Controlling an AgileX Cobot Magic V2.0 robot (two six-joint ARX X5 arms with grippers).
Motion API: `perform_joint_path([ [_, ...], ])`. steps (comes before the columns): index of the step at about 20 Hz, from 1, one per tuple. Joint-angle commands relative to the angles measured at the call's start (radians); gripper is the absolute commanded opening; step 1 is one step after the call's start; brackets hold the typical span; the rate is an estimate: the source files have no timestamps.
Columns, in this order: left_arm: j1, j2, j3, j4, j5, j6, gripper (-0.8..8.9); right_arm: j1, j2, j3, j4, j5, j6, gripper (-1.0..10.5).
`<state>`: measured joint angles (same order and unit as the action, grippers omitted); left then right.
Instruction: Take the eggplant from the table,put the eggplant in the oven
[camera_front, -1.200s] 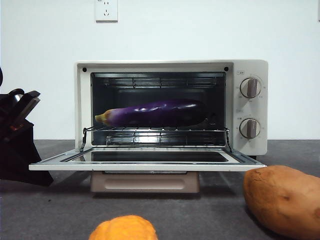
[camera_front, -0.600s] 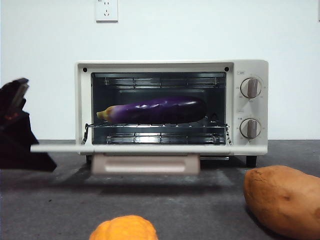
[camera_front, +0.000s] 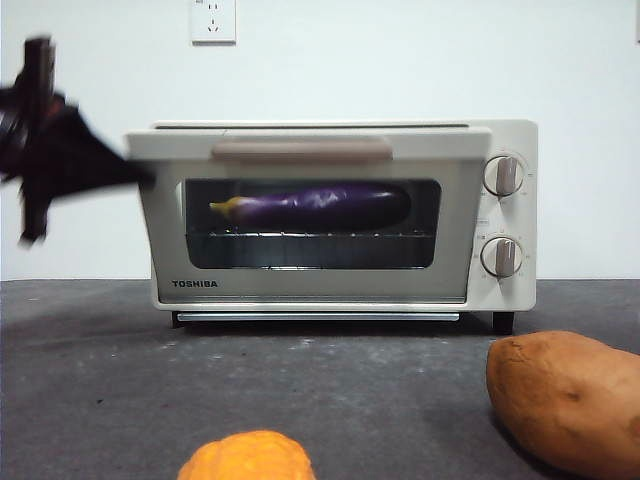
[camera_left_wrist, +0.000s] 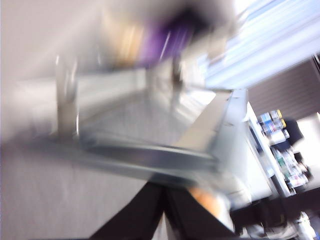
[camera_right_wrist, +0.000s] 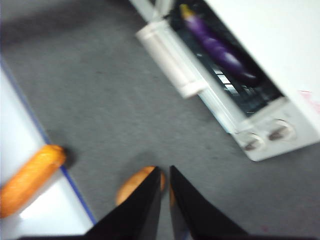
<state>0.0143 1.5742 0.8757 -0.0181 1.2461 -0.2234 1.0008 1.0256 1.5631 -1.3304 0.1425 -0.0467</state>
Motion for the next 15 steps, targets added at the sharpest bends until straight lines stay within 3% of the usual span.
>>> perform_joint_path([
  [1,0.0,0.006,0.145,0.01,0.042,-0.108,0.06,0.011,0.005,-0.032,0.045,-0.042,0.021,0.2],
  [3,0.002,-0.009,0.218,-0.017,0.01,-0.13,0.06,0.011,0.005,-0.091,0.101,-0.04,0.016,0.2],
  [6,-0.002,-0.073,0.271,-0.1,-0.116,-0.116,0.06,0.003,0.005,-0.201,0.182,-0.014,-0.007,0.1],
  [11,-0.057,-0.243,0.275,-0.367,-0.463,0.09,0.06,-0.051,0.006,-0.403,0.341,0.148,-0.001,0.0],
  [15,-0.127,-0.362,0.265,-0.562,-0.781,0.225,0.06,-0.144,0.005,-0.539,0.5,0.171,0.021,0.0],
])
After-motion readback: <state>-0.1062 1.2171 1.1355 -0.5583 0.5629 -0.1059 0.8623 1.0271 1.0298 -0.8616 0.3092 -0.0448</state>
